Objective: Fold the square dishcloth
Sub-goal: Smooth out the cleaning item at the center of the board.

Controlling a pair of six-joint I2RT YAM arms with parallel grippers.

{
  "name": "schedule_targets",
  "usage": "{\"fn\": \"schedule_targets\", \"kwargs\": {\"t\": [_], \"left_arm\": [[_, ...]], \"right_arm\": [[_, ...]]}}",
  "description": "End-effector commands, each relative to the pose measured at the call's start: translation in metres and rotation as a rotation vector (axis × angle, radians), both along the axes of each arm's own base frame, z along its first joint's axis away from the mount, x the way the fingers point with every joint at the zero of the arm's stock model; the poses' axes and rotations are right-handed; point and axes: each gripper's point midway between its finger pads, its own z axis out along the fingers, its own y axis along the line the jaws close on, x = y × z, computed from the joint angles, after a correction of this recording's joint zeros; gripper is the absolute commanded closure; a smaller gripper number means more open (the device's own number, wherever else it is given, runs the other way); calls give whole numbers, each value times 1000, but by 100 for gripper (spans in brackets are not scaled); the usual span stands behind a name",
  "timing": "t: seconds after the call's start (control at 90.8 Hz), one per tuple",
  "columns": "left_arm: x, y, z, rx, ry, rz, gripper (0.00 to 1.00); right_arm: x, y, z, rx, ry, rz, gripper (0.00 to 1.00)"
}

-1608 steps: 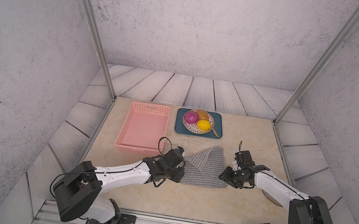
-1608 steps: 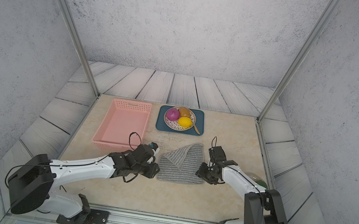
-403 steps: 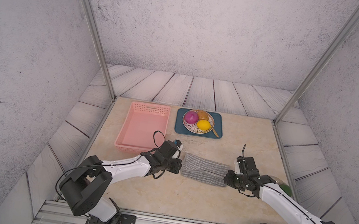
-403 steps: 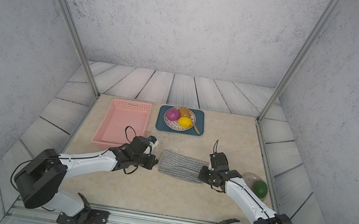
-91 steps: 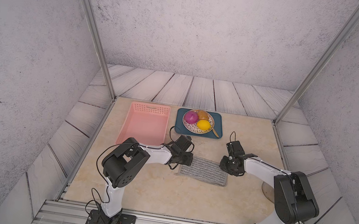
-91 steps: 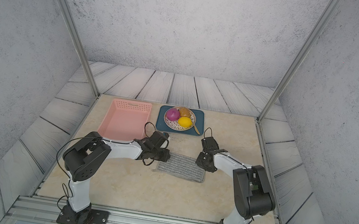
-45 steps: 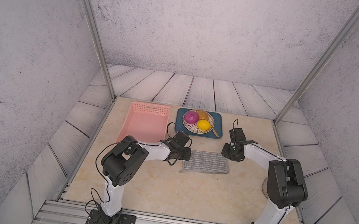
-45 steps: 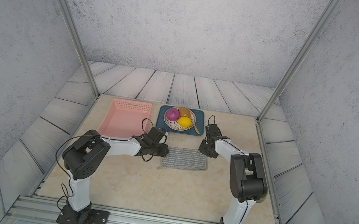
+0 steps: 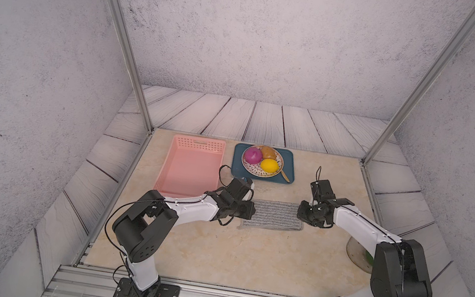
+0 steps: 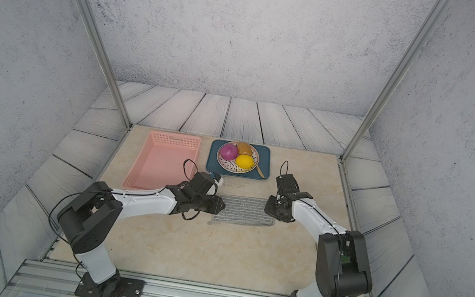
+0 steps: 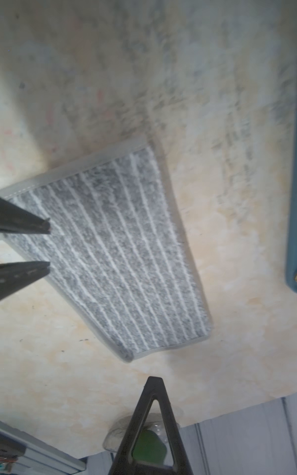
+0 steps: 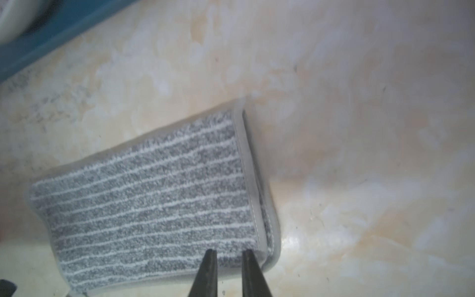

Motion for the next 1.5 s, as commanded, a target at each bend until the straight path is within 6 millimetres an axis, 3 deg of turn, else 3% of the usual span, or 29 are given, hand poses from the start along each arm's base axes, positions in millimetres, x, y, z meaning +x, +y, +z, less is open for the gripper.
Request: {"fn": "schedule_targets", "kwargs": {"t": [0.0,0.176,0.319,0.561,0.914,1.035,1.178,1.266,1.486], "left_arm": [[-12,-2,-11,-9,48,-25,73],[-14,0,-36,22,93,-12,74],[-16,8,-52,60,116,9,74],[-27,18,-66,79,143,11,76],[-45,20,-58,66,133,-6,75],[-48,22,-49,54,116,-3,74],[-44,22,-25,36,67,3,56],[-39,25,-9,36,31,17,48],[-33,33,25,38,-47,50,45]], "right_arm": [[-14,16,-4,88,17,17,83],[-24,5,-39,27,94,-13,85],[-30,-6,-56,-35,140,-43,86],[-41,-10,-55,-44,169,-59,86],[-82,-6,-64,31,267,-71,87],[-87,-12,-57,14,257,-77,87],[-77,-15,-32,-9,197,-65,86],[-67,-17,-12,-25,146,-64,79],[-40,-29,24,-99,48,-79,72]]}}
